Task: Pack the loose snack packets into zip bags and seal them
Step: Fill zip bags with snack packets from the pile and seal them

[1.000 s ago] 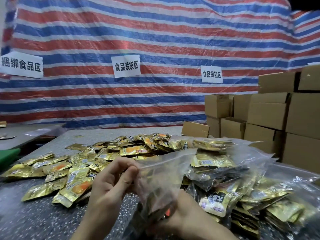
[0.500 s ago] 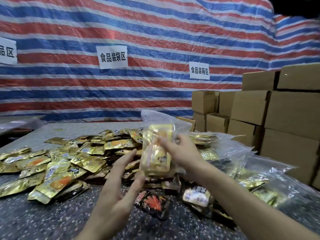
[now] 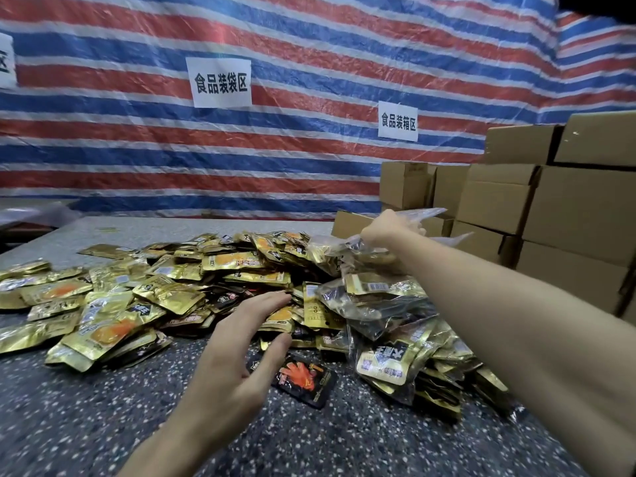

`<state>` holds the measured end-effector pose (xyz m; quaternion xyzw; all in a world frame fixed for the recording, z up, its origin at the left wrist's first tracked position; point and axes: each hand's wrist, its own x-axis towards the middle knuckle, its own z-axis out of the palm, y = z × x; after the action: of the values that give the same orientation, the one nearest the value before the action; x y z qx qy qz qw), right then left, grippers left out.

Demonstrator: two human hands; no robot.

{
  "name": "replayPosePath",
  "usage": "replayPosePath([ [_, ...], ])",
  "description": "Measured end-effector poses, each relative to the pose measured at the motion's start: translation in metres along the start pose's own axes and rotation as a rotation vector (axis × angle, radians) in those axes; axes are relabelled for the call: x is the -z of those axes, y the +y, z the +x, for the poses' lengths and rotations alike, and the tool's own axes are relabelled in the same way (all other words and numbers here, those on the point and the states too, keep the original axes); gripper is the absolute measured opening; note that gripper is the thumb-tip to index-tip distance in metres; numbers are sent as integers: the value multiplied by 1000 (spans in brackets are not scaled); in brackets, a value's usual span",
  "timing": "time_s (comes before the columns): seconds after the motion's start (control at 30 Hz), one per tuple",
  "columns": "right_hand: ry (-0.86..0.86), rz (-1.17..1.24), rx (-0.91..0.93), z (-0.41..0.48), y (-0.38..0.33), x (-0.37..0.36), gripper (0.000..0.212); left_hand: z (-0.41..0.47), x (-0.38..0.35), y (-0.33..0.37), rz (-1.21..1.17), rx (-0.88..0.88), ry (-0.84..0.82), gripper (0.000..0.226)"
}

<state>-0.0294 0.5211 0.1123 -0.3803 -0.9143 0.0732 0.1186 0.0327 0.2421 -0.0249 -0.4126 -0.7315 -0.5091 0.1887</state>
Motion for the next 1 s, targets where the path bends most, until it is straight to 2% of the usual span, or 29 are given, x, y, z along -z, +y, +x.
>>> replayPosePath([
  [0.13,89,-143,59,-19,-4,6,51,-1,0,-1,39,-13,-18,42],
  [0.23,266,-130,188,-53,-16,7,43,-1,3,-3,93,-19,-25,39],
  [0.3,337,88,328,-86,-27,-8,40,0,7,-3,128,-35,3,41],
  [0.4,210,560,554,-145,-39,-49,29,6,19,0,165,-41,97,29],
  [0.5,113,925,655,-188,-42,-102,11,6,41,5,193,-12,176,14],
  [0.63,23,1060,690,-201,-38,-142,18,-14,98,-6,382,55,188,8],
  [0.77,-66,1084,707,-197,-34,-147,19,-39,169,-34,784,275,255,13],
  [0.93,-113,1145,672,-195,-32,-148,17,-63,234,-74,1221,831,133,35],
  [1.0,-123,1144,672,-195,-32,-150,17,-72,247,-85,1279,1040,68,26],
])
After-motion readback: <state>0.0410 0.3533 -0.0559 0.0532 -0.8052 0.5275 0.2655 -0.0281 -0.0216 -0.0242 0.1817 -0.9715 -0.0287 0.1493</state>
